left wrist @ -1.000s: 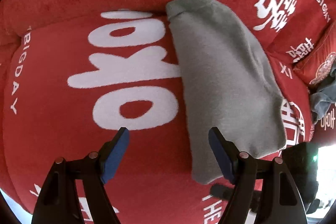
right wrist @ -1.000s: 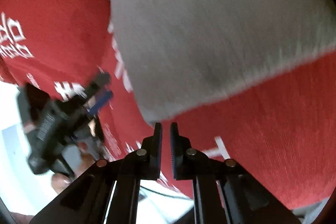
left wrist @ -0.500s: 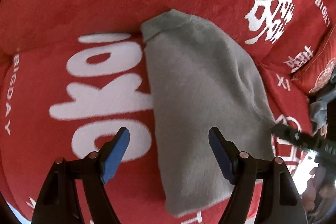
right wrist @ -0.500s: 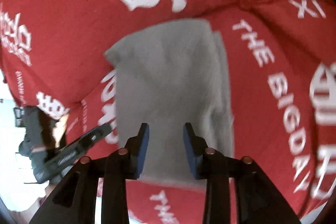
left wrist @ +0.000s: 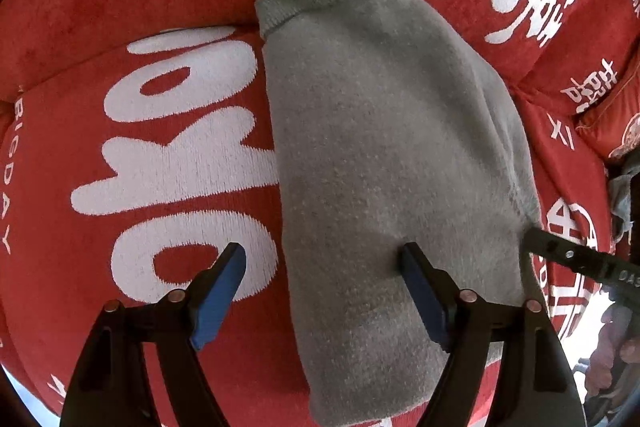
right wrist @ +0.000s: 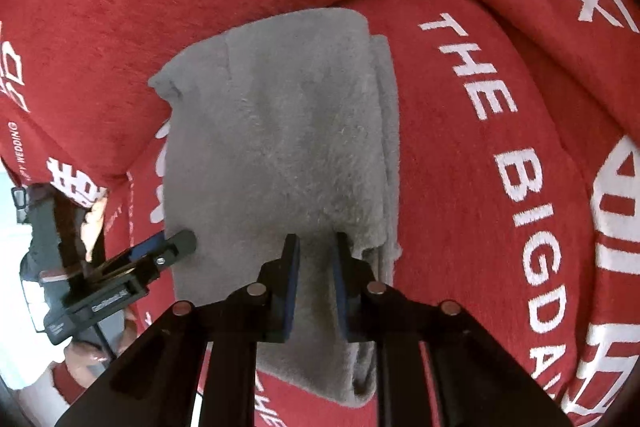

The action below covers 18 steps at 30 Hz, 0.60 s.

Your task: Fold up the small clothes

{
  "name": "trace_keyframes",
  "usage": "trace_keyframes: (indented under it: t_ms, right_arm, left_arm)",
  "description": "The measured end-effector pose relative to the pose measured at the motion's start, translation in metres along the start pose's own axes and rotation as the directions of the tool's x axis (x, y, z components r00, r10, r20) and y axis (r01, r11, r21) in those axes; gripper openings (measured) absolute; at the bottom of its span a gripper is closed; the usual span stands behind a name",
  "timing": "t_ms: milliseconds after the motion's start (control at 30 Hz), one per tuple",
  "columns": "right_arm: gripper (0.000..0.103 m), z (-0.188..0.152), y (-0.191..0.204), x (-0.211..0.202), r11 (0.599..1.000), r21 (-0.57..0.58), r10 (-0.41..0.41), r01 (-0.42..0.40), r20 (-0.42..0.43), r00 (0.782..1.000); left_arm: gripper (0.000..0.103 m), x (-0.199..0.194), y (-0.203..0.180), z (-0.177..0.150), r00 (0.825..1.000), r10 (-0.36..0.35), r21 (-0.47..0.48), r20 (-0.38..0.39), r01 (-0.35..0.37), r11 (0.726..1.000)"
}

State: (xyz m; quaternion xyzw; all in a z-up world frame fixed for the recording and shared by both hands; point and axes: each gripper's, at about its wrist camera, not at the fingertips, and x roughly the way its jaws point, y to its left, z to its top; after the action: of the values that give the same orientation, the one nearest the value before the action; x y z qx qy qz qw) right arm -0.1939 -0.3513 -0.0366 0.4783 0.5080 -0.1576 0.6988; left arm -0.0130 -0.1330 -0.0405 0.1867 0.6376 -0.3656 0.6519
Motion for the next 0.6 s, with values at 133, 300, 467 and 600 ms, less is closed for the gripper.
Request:
trace_keyframes:
  t_ms: [133,300,467,600]
  right_arm:
    - [0.022,-0.005,-0.004,-0.016,0.999,0.024,0.032,-0.033,0.019,0.999]
    - [0.036,-0.007,-0.015,-0.031,0.999,0.046,0.008,-0.01,0.041,0.999]
    - [0.037,-0.005,-0.03,-0.033,0.996,0.094,-0.003,-0.001,0.038,0.999]
    - [0.04,-0.003,-0.035,-0.03,0.994,0.113,-0.002,-0.003,0.037,0.999]
  left_arm:
    - [0.08,0.001,0.0,-0.001,1.0,0.0,0.006,-0.007,0.0,1.0]
    - [0.08,0.001,-0.001,-0.002,1.0,0.007,0.004,0.0,-0.007,1.0]
    - [0.08,0.003,-0.001,-0.002,1.0,0.0,-0.006,-0.009,-0.001,1.0]
    - [0.08,0.003,0.0,-0.001,1.0,0.003,0.007,-0.013,-0.003,1.0]
